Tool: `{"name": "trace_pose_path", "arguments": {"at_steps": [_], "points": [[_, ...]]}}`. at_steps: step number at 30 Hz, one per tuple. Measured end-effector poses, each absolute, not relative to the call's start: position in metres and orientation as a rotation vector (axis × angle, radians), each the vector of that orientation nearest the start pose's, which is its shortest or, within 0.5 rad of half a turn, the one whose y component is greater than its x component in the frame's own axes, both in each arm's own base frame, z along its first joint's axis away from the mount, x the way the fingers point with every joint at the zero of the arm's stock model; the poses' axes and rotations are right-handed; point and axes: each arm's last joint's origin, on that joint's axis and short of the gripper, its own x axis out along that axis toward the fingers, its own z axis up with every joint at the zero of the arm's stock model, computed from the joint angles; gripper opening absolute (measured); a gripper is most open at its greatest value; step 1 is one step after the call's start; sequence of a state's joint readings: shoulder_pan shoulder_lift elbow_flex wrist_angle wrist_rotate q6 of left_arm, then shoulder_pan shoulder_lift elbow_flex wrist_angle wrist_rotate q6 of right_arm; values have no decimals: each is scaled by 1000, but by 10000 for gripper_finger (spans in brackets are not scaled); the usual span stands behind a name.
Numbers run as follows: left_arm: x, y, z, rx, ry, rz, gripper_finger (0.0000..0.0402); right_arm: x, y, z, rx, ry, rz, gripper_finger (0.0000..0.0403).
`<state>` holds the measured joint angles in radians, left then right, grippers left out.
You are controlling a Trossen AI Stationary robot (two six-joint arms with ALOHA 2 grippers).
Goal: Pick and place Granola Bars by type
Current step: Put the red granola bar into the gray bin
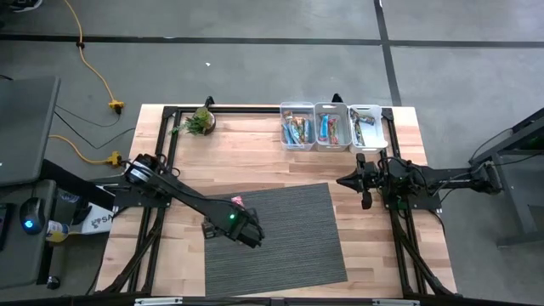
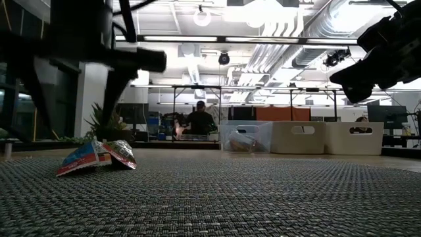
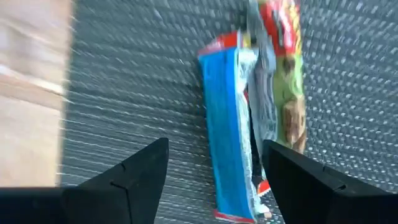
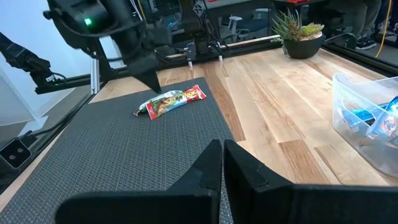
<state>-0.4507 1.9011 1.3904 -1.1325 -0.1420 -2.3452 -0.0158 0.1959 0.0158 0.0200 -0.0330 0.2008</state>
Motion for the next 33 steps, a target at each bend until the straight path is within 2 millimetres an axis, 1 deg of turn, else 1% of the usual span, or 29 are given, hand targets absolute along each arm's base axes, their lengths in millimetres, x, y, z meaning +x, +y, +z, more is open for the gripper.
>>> {"name": "trace_pose_path", "arguments": {"at_steps": [5,9,13,20,23,29,33], "points": [[313,-147,171,-1414,894,1403,252,108,-1,155,204,161,1,0],[308,-146,159,-1427,911,1412,252,108,-1,155,204,161,1,0],[304,-144,153,-1418,928,1439,252,108,-1,155,204,161,1,0],[303,-144,151,-1420,926,1435,248,108,-1,155,204,161,1,0],[303,-143,151,-1414,921,1436,225,108,-1,155,204,162,1,0],[303,-143,151,-1413,914,1430,152,108,-1,155,204,162,1,0],[303,-143,151,-1402,913,1419,114,108,-1,155,204,162,1,0]]}}
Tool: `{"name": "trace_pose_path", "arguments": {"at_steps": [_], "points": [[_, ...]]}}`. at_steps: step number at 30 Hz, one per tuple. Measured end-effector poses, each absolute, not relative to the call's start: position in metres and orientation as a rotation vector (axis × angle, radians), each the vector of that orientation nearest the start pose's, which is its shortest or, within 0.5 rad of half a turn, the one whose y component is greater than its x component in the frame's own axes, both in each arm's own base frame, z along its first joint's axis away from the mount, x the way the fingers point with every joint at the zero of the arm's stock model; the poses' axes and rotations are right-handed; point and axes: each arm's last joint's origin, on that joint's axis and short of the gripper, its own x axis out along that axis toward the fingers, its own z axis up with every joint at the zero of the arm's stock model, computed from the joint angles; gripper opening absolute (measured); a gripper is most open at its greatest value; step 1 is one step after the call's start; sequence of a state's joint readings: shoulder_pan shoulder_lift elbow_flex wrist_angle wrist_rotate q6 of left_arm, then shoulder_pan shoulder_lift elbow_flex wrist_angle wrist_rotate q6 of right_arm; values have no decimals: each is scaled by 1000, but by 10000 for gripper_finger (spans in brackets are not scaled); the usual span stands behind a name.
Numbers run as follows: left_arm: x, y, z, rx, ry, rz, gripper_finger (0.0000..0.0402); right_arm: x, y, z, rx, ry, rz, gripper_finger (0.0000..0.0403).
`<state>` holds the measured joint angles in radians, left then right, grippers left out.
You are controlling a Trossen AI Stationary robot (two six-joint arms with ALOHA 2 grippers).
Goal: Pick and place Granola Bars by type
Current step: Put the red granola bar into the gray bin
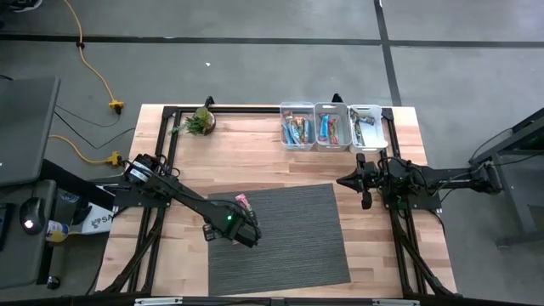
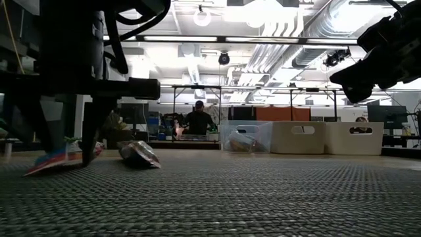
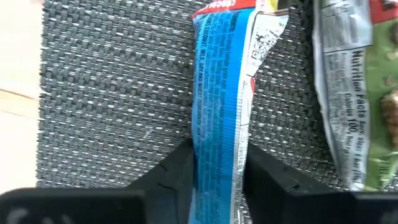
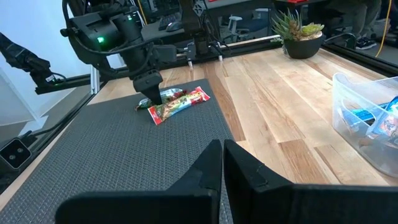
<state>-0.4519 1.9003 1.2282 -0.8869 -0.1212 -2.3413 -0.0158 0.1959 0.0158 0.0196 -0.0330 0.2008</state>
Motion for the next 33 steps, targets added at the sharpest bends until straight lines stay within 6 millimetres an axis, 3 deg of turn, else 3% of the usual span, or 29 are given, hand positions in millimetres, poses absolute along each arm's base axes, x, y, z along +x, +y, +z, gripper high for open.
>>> {"name": "trace_pose_path", "arguments": {"at_steps": [8,15,20,27,33], "points": [[305,-143,155,-1373,904,1398,61,108,-1,155,204,162,1,0],[310,-145,173,-1313,898,1389,51,108,-1,155,204,162,1,0],[310,-141,206,-1231,820,1310,50,108,-1,155,204,162,1,0],[313,-141,273,-887,544,864,50,108,-1,155,204,161,1,0],[313,-150,310,-666,432,608,50,108,-1,154,204,163,0,0]]}}
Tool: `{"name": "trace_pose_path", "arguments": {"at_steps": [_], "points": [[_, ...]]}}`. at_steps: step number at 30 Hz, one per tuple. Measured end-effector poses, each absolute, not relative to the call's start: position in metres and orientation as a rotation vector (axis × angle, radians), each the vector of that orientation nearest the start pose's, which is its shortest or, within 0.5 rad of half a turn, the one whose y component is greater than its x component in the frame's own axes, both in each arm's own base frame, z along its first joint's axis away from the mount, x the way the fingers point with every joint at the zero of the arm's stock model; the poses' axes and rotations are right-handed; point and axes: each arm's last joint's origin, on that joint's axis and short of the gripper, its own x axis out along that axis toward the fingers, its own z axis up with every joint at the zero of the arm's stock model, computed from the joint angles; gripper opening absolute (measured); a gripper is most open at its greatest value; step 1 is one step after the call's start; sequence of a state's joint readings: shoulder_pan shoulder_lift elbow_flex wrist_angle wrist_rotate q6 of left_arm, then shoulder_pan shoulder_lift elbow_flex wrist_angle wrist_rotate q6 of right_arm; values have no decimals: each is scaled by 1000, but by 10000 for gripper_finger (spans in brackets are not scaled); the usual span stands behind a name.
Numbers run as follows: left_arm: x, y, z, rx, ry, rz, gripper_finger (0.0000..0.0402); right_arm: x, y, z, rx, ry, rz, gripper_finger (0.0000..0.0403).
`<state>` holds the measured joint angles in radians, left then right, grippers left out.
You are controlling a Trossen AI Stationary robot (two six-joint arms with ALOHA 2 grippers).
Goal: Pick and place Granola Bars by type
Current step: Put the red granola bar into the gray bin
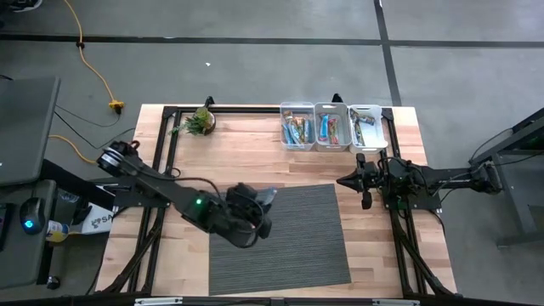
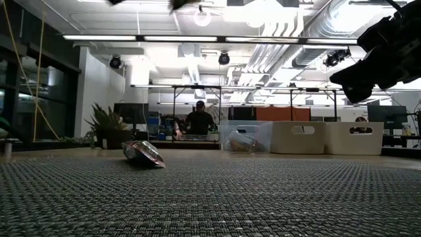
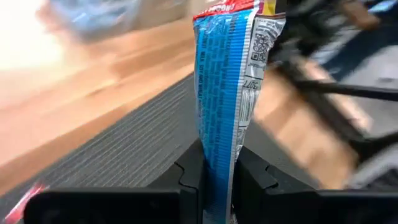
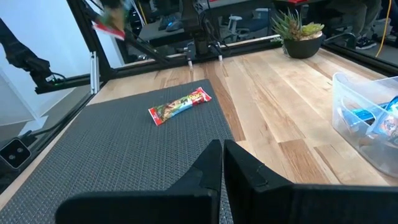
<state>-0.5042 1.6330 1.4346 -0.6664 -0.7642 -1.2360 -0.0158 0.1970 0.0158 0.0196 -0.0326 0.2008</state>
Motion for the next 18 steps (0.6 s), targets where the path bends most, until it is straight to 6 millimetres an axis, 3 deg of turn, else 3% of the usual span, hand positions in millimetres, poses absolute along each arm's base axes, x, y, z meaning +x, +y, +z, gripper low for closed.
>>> {"name": "trace_pose_path", "arguments": {"at_steps": [9,18], "points": [[326,-157,350,-554,216,359,50,108,-1,155,204,161,1,0],[348,-132,379,-530,54,89,50,108,-1,155,204,161,1,0]]}}
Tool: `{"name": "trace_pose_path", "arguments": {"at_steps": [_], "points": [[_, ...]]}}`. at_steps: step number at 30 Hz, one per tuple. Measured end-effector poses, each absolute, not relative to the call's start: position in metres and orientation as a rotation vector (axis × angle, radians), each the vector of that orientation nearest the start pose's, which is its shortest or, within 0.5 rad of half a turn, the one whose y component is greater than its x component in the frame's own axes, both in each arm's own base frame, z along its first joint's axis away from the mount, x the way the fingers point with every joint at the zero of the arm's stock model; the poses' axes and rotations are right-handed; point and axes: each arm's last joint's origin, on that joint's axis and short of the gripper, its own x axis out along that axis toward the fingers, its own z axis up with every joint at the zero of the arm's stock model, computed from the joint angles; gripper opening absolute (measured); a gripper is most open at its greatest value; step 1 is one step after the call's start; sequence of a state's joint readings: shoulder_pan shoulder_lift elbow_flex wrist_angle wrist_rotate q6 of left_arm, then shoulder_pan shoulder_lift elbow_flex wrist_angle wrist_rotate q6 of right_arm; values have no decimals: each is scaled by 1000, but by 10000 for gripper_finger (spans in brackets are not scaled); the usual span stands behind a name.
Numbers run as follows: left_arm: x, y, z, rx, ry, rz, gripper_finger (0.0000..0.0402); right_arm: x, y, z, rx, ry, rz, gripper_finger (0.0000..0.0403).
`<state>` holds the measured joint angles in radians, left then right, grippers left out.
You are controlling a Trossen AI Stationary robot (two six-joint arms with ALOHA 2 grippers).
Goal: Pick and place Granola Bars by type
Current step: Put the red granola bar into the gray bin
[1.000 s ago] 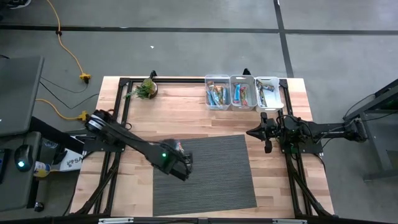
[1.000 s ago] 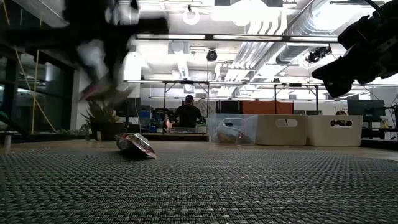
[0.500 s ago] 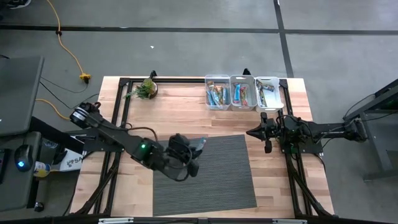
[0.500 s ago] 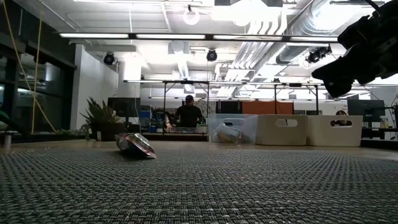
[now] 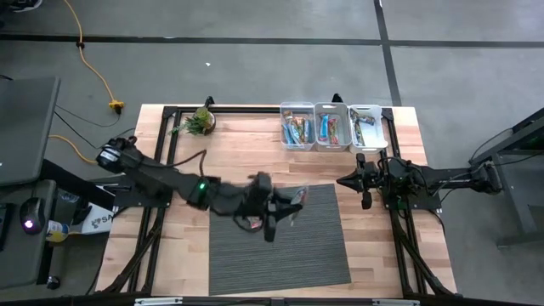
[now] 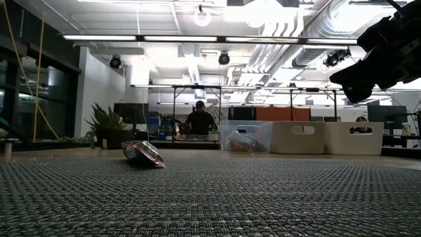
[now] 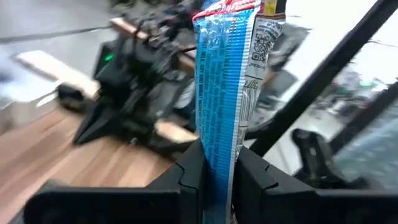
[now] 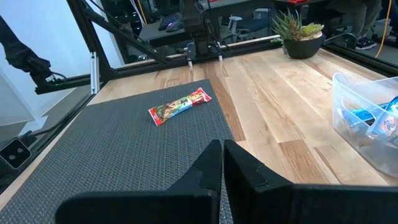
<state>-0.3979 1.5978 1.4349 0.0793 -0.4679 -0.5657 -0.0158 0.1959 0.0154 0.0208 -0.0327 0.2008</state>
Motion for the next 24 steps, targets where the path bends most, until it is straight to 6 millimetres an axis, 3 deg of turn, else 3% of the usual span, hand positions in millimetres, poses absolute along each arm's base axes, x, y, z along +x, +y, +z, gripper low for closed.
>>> {"name": "trace_pose_path", "arguments": {"at_steps": [9,17,24], "points": [[370,-64,393,-515,-51,-59,50,108,-1,155,204,161,1,0],[378,11,391,-587,-73,-7,50,108,-1,155,204,161,1,0],[390,63,383,-643,-109,-13,50,108,-1,155,204,161,1,0]]}}
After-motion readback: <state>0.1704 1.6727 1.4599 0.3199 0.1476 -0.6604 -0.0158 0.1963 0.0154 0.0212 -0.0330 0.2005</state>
